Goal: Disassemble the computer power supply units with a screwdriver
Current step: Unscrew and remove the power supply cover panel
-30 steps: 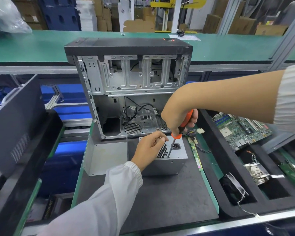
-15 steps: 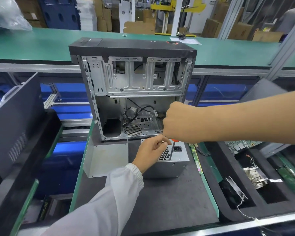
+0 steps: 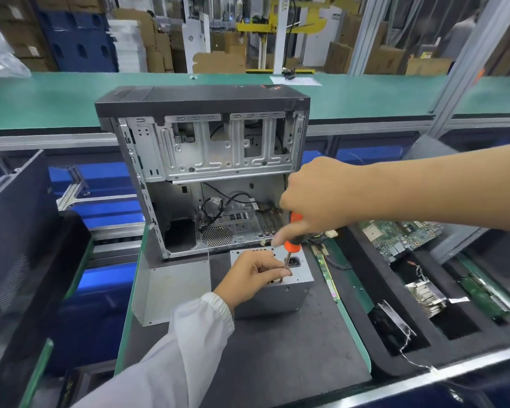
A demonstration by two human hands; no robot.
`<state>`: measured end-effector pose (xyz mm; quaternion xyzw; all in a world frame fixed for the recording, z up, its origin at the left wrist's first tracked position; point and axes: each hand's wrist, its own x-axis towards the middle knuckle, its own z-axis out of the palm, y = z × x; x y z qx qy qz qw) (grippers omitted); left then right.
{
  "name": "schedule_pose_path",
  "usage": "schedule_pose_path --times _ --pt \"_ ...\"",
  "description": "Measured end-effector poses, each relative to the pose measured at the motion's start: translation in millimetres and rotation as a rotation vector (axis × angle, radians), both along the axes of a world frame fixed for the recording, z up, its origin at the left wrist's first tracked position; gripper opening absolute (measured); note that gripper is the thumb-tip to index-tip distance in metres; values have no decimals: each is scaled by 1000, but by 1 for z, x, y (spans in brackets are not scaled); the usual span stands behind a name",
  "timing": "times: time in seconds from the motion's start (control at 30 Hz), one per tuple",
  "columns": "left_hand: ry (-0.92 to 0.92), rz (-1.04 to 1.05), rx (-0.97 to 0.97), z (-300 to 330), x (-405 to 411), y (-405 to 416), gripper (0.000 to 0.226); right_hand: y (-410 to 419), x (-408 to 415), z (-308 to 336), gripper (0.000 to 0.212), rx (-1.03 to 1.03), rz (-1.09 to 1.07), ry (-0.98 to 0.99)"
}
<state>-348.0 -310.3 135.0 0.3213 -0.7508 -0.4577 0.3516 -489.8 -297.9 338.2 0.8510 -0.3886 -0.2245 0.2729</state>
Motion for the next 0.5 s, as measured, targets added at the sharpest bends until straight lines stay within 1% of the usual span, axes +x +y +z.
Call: schedule_pose_path --times 0.03,0.07,0.1,0.17,0.2,0.3,0.4,0.43,0.5 --pt "-1 9 -11 0 0 0 9 -2 2 2 74 16 -124 -131" --pt "-5 15 -18 0 0 0 9 -4 1 2 72 15 -213 -222" --pt "-8 22 -21 -1 -1 0 9 -5 1 1 70 0 -275 -264" --pt "-5 34 -9 0 -1 1 9 -3 4 -4 66 -49 -305 -296" --pt "-4 35 1 1 -1 2 9 -2 5 -7 64 -77 -277 -310" --pt "-15 -11 34 7 1 2 10 2 2 -9 59 -88 -187 -260" --pt "0 -112 87 17 0 1 18 6 -10 -3 48 -57 -76 -101" --pt "29 -128 118 19 -2 1 19 8 -15 0 42 -18 -39 -63" --pt "75 -143 167 19 -3 3 18 12 -22 3 31 116 -28 -100"
